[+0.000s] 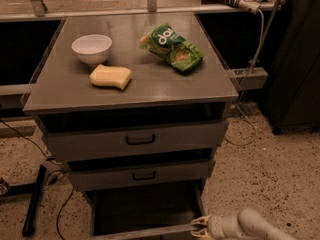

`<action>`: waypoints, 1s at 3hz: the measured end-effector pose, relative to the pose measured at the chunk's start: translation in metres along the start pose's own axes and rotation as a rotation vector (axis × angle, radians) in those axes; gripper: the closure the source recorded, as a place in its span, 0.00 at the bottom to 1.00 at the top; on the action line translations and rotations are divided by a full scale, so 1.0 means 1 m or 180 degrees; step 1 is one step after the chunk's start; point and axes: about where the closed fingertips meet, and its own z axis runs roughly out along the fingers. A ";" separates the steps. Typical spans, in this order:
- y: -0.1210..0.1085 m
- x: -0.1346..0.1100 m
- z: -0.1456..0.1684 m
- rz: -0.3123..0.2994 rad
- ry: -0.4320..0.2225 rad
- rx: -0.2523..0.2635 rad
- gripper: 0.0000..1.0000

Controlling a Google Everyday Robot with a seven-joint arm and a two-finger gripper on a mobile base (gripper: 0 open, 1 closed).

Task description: Open bottom drawer

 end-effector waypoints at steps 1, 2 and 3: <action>0.000 0.000 0.000 0.0000 0.0000 0.0000 0.82; 0.000 0.000 0.000 0.0000 0.0000 0.0000 0.58; 0.000 0.000 0.000 0.0000 0.0000 0.0000 0.36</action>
Offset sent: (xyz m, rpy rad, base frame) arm 0.0000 0.0000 0.0000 0.0000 0.0000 0.0000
